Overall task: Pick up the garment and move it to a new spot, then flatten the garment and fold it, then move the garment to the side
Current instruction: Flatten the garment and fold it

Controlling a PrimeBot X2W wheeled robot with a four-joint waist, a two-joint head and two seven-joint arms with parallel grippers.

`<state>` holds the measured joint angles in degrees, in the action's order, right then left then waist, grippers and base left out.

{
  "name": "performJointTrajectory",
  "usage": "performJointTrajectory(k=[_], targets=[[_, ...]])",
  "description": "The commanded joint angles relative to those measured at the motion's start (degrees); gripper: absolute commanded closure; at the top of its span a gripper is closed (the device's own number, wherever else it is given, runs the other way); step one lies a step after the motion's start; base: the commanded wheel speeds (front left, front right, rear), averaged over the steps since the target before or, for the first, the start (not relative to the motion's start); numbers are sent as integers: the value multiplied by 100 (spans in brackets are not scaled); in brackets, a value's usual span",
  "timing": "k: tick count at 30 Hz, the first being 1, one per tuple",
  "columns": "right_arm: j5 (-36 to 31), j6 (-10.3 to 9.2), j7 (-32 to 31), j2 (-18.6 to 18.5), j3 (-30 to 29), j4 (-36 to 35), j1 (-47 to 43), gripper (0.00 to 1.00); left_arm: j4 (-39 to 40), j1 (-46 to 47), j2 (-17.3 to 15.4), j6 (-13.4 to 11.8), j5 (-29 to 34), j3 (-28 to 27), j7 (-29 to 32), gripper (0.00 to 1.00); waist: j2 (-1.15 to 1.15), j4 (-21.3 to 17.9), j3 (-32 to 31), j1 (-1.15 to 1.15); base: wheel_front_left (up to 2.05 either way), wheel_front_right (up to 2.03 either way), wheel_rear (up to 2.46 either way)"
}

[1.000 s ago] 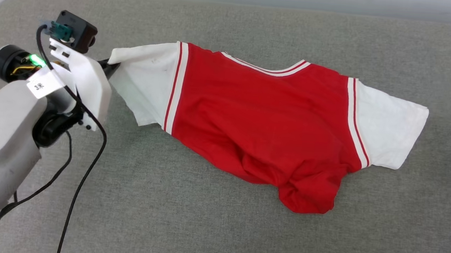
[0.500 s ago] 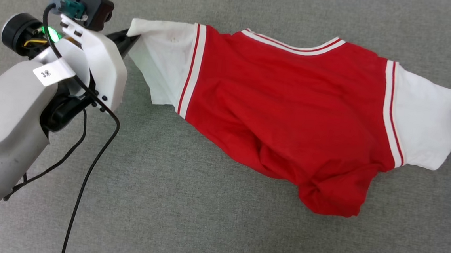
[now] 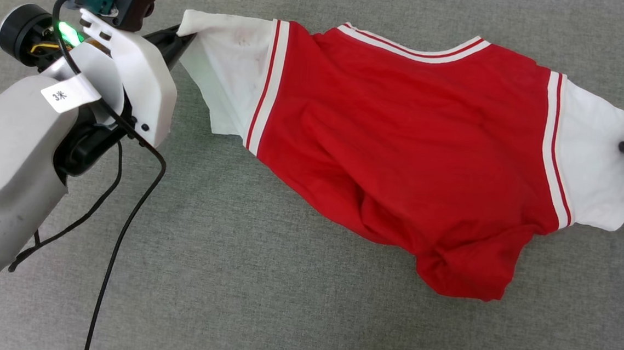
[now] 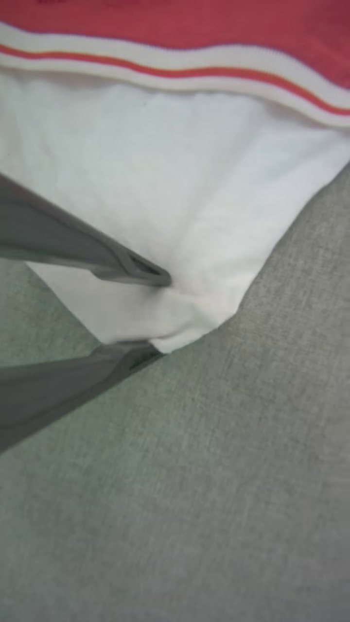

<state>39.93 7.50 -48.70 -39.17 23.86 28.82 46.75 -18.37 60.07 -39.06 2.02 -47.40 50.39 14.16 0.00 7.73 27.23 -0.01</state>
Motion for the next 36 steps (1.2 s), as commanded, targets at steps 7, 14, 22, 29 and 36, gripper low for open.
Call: performJointTrajectory(k=[7,14,22,29,36], targets=[[52,-6,875,12,332,-28,235,100,-52,37,-8,16,41,-33,-194,100,0,-146,-296,1,0,0,0],[256,-4,2180,-163,452,-378,267,100,175,-40,-166,-74,199,-153,-704,100,0,-298,-828,1,0,0,0],[58,-4,3498,-330,301,-896,322,100,749,17,-407,-358,363,-402,-1187,100,0,-437,-1355,1,0,0,0],[-328,-5,3954,-218,-230,-1383,336,100,1226,254,-548,-519,406,-603,-1246,100,0,-533,-1687,1,0,0,0],[-588,-5,3789,-131,-592,-1666,437,100,1360,596,-515,-529,461,-696,-1182,100,0,-587,-1869,1,0,0,0]])
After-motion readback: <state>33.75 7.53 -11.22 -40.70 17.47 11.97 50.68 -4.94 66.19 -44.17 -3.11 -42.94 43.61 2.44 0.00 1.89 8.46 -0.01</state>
